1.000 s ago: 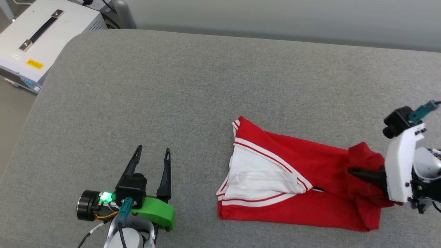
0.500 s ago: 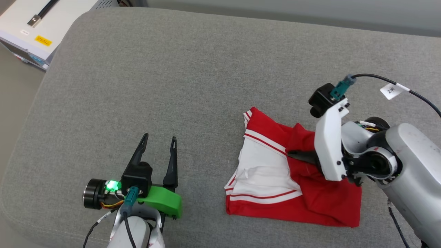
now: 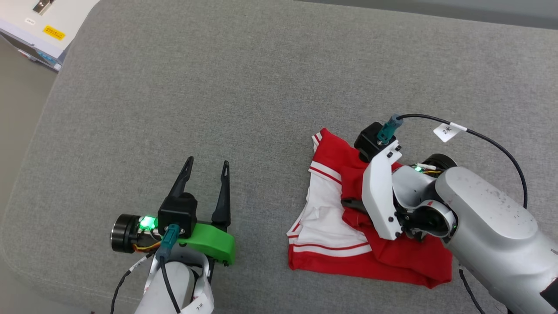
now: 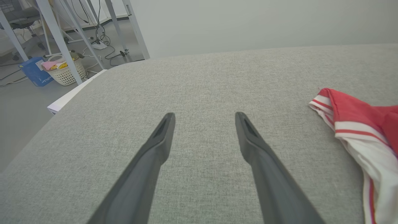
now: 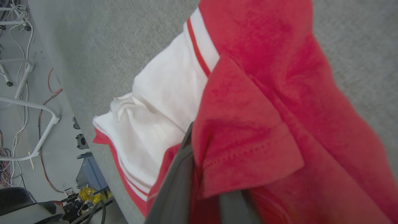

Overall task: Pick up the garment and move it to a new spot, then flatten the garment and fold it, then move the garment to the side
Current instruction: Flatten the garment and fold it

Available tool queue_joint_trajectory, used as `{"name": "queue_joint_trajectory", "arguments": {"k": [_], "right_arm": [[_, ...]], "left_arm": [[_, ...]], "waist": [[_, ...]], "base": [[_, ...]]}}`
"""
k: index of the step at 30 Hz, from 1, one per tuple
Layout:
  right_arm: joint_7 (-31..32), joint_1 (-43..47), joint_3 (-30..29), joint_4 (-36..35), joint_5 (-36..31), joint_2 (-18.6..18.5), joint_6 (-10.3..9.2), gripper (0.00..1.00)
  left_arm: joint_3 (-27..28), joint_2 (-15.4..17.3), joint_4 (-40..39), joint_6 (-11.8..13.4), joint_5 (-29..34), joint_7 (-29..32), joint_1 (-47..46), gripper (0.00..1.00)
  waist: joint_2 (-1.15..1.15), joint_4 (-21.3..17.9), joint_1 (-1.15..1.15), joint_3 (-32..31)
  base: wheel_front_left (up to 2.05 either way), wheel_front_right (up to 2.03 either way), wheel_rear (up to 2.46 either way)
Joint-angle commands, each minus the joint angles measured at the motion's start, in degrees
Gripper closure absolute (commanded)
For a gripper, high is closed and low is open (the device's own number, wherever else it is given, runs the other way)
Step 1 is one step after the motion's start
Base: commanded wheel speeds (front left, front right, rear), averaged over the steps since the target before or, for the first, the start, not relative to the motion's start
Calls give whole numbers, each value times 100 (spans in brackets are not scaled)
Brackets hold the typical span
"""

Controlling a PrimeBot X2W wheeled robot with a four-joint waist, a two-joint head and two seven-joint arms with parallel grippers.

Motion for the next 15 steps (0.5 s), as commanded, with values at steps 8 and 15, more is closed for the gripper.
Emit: {"name": "queue_joint_trajectory", "arguments": {"k": [8, 15], "right_arm": [[-1093, 46, 60, -509, 281, -473, -6, 0], [-3101, 677, -943, -979, -661, -1219, -6, 0]], "left_arm": [[218, 46, 63, -32, 120, -33, 222, 0], [436, 102, -129, 46, 135, -33, 609, 0]], "waist": [[0, -278, 0, -507], [0, -704, 0, -993]], "base": [[0, 0, 0], [0, 0, 0]]}}
